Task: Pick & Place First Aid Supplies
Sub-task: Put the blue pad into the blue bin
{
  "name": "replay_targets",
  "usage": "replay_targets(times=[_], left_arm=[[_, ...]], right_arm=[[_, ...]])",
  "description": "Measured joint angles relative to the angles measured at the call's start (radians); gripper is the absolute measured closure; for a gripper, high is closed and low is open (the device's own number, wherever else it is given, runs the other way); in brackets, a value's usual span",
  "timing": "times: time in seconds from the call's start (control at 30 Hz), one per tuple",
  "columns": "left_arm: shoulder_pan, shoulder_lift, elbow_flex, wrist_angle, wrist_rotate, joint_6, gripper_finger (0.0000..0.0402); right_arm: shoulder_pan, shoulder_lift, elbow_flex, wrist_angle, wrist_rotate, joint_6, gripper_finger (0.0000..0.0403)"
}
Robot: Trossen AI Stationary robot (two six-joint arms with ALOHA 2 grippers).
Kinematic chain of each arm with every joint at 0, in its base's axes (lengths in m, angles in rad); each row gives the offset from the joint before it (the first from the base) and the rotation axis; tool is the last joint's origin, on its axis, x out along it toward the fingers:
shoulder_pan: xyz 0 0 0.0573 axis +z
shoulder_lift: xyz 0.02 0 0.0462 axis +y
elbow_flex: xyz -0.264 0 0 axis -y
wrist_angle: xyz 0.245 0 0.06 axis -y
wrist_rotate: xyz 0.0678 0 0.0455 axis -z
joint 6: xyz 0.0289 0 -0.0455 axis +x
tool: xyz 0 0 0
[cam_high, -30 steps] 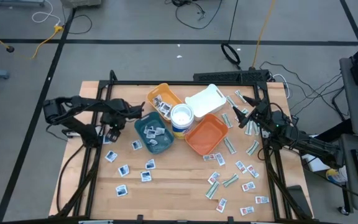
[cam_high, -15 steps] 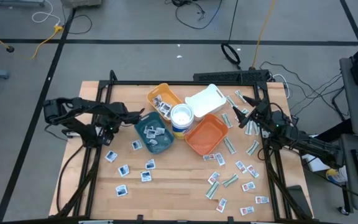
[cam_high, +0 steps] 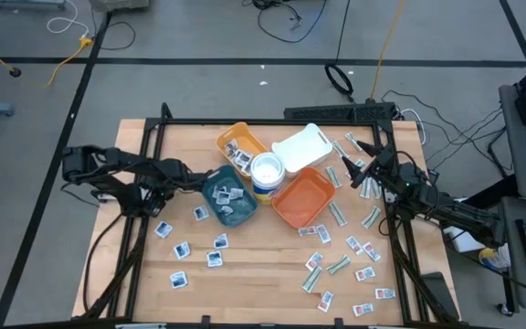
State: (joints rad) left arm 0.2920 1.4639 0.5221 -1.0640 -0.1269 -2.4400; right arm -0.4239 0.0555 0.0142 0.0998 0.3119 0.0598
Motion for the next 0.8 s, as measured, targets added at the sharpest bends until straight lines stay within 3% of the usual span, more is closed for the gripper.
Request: replay_targets(times=[0.47, 0.8], left_arm=[[-0.015, -0.109, -0.030, 0.069, -0.076, -0.037, 0.0301], [-0.049, -0.119, -0.050, 0.091, -0.103, 0.002, 0.0309]], right_arm=[[0.000, 0.000, 0.000, 0.000, 0.000, 0.000, 0.0026], [0.000, 0.000, 0.000, 0.000, 0.000, 0.000, 0.0026]])
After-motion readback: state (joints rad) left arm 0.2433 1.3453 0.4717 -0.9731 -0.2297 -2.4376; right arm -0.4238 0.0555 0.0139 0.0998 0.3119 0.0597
